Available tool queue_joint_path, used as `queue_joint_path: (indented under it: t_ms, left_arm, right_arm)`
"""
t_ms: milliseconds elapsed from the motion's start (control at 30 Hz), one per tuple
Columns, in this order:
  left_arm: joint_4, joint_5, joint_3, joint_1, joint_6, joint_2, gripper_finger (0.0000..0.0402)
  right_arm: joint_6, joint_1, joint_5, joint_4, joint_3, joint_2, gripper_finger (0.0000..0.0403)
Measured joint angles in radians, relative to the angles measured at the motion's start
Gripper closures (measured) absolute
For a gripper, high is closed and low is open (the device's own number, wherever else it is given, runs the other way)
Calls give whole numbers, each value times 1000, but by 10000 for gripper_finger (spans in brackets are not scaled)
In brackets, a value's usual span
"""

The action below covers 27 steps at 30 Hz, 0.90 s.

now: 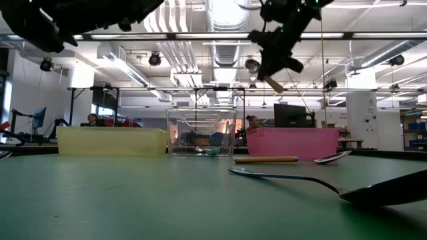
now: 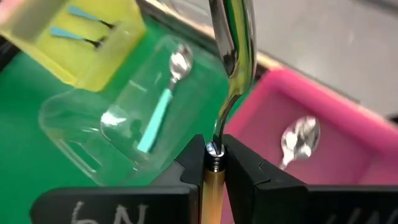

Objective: Sort silverware by color (type)
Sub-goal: Put the yellow spoon into the red bin

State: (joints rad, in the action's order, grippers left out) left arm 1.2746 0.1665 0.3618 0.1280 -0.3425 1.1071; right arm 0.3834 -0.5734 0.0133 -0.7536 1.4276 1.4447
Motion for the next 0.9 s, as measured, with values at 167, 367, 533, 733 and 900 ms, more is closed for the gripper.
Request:
queue_joint_path:
  t_ms: [167,367,533,733,900]
  left_arm:
    - [-133,0,13,45,-38,-55,190]
    - [-146,8,14,90,-64,-70,192]
    - [-147,8,15,117,-72,-68,192]
    - [-130,7,15,128,-90,-68,192]
    - [-127,7,28,129,-94,-68,192]
  right_arm:
    - [88,-83,73,0,-81,10,374]
    - [159,-131,81,6,-171,30,374]
    - [209,-147,90,11,-214,60,374]
    - [224,-154,83,17,-222,124,374]
    - [227,-160,91,34,-222,183,374]
